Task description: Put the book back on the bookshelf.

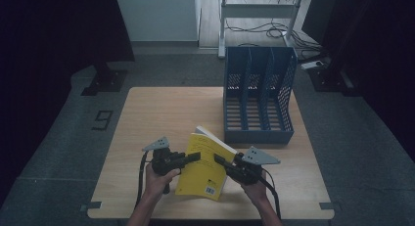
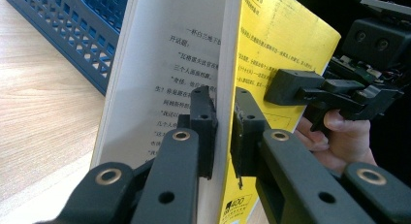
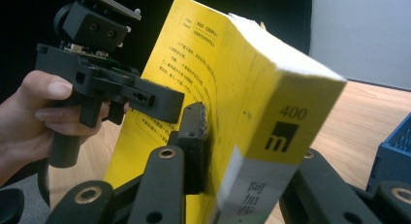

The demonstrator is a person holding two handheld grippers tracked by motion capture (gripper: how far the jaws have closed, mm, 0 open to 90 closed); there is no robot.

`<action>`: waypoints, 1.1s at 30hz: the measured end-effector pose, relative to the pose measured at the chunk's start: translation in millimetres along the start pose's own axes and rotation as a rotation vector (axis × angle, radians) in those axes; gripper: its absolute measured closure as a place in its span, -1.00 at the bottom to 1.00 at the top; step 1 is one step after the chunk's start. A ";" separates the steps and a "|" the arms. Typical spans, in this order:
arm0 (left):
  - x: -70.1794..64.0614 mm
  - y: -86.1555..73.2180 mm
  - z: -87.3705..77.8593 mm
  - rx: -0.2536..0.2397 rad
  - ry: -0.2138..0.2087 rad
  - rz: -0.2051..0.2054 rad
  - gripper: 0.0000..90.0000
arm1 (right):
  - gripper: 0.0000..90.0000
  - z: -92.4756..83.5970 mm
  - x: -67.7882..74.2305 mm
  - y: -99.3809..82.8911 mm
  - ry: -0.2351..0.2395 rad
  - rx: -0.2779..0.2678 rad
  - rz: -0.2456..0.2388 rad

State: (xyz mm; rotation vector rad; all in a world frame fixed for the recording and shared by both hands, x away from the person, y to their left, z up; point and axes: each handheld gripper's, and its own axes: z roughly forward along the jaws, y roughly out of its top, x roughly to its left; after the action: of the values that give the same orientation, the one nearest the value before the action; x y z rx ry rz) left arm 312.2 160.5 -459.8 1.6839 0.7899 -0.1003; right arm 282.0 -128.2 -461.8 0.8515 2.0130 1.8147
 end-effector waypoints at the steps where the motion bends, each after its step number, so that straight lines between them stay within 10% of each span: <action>1: -0.4 -0.1 0.3 -0.001 0.004 0.003 0.82 | 0.55 0.7 0.2 -0.4 -0.002 -0.004 0.008; 12: -2.7 0.6 2.1 0.000 0.011 0.010 0.82 | 0.53 4.8 -0.1 -3.8 -0.011 -0.024 0.056; 24: -4.9 1.5 8.8 -0.003 -0.006 0.020 0.79 | 0.59 -3.9 9.0 4.6 -0.090 -0.035 -0.089; 33: -4.4 1.2 7.2 0.004 -0.018 0.021 0.76 | 0.59 -6.0 5.3 5.5 -0.058 -0.032 -0.058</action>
State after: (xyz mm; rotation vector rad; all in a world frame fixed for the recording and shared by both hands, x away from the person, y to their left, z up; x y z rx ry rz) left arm 312.0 152.0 -458.8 1.6922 0.7586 -0.1022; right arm 275.6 -129.6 -454.7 0.8176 1.9477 1.7658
